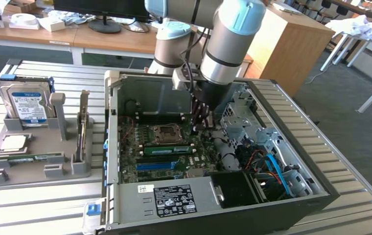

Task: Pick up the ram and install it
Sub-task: 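Press down the ram until it locks into place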

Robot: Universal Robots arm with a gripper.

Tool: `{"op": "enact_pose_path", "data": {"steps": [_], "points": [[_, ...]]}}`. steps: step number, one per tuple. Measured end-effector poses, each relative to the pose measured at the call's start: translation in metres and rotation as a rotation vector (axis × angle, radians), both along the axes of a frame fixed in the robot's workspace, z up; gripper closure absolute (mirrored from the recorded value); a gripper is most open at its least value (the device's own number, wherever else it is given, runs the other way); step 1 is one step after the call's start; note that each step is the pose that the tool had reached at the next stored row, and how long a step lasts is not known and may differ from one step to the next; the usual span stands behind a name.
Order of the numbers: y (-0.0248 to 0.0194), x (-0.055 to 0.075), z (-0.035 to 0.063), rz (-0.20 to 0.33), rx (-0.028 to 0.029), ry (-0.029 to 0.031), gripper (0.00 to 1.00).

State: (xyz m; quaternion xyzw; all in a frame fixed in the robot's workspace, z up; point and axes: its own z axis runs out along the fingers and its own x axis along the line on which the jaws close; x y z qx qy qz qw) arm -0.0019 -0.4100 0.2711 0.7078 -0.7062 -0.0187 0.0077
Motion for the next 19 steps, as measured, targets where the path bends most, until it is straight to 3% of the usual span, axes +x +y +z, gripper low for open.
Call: {"op": "enact_pose_path", "data": {"steps": [19], "points": [[0.0, 0.0, -0.0122, 0.0, 0.0, 0.0, 0.9]]}}
